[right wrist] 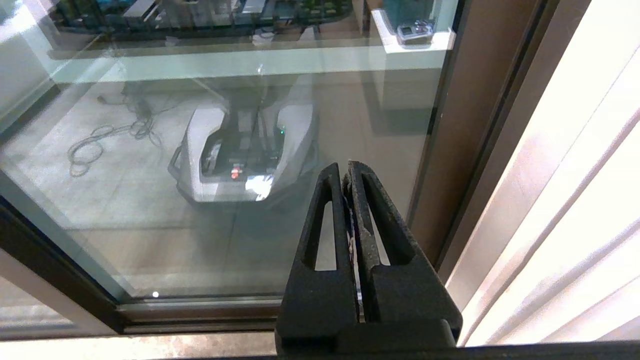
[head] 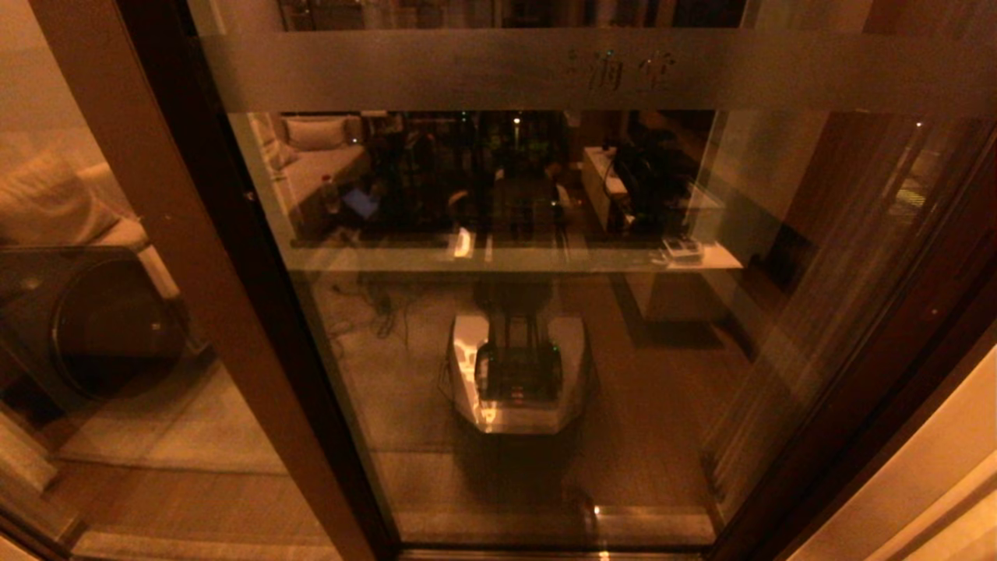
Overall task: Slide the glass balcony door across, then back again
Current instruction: Open the slid door
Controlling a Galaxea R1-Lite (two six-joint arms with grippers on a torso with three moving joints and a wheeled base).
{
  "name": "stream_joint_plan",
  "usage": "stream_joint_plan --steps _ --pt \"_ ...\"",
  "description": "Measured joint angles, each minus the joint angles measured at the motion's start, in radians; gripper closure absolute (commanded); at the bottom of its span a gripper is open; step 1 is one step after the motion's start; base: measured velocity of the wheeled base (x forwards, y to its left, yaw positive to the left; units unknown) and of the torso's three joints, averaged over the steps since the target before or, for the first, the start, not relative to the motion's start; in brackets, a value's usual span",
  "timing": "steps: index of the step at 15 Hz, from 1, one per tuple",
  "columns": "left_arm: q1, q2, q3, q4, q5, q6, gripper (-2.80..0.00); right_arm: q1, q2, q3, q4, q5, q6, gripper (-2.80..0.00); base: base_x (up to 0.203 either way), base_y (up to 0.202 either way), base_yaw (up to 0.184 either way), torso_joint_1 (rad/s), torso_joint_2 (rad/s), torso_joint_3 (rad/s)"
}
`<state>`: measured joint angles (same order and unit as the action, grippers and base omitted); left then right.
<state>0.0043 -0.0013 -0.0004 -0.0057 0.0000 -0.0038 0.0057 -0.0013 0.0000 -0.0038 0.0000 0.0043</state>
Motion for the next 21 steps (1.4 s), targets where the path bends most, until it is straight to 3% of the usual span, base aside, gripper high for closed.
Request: stream_joint_plan --steps 12,15,18,21 --pt "0.000 0.000 0.000 0.000 0.000 0.000 0.00 0.000 0.000 0.000 0.000 0.000 -0.007 0.00 0.000 0.000 0.000 0.000 0.00 0.000" --pt "0.000 0.000 0.000 0.000 0.000 0.000 0.00 -0.002 0.000 -0.003 0.019 0.000 -0.031 0.00 0.000 0.000 0.000 0.000 0.00 0.000" --pt "0.000 0.000 0.000 0.000 0.000 0.000 0.00 -0.003 0.000 -0.002 0.020 0.030 -0.139 0.00 0.000 0.000 0.000 0.000 0.00 0.000" --pt "0.000 0.000 0.000 0.000 0.000 0.000 0.00 -0.003 0.000 -0.006 0.019 0.031 -0.151 0.00 0.000 0.000 0.000 0.000 0.00 0.000"
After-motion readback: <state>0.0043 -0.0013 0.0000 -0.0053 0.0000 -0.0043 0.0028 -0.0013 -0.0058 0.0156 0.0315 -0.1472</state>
